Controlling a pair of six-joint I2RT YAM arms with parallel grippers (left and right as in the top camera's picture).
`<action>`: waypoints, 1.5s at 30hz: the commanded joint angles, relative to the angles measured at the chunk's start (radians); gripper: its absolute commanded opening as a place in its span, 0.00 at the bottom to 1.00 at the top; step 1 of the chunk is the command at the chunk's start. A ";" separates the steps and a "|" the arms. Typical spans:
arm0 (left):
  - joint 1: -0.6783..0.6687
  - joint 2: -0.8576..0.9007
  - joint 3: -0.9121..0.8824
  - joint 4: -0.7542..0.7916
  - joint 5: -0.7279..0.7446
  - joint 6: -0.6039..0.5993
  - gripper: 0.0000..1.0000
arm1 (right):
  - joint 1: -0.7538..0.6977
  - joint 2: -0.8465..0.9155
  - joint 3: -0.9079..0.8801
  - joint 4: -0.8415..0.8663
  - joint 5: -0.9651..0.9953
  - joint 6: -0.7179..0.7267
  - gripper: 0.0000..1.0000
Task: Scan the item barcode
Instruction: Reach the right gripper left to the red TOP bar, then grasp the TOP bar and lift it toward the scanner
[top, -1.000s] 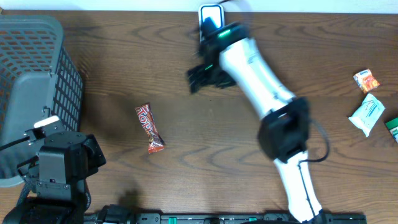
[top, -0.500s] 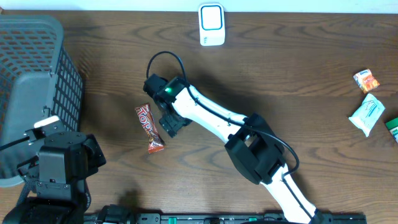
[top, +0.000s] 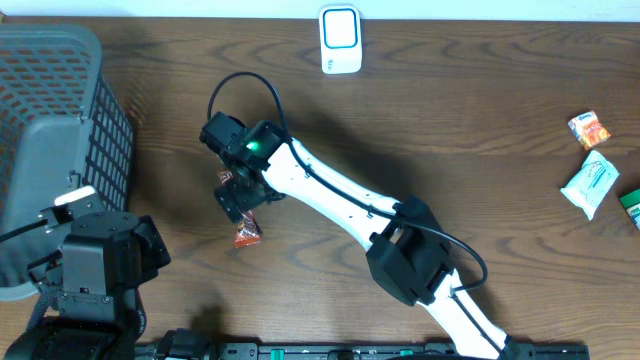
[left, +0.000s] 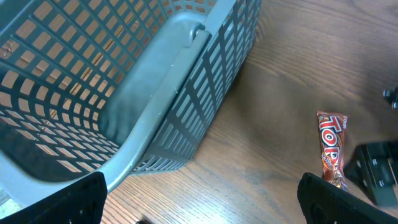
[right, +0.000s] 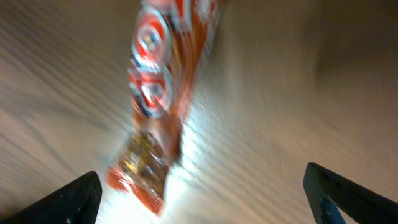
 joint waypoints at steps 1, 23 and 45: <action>-0.002 0.001 0.001 -0.003 -0.013 0.005 0.98 | 0.000 -0.024 0.007 0.059 -0.024 0.033 0.99; -0.002 0.001 0.001 -0.003 -0.013 0.005 0.98 | 0.012 0.155 -0.032 0.301 -0.021 0.056 0.93; -0.002 0.001 0.001 -0.002 -0.013 0.005 0.98 | -0.132 0.119 -0.030 -0.109 0.337 0.045 0.01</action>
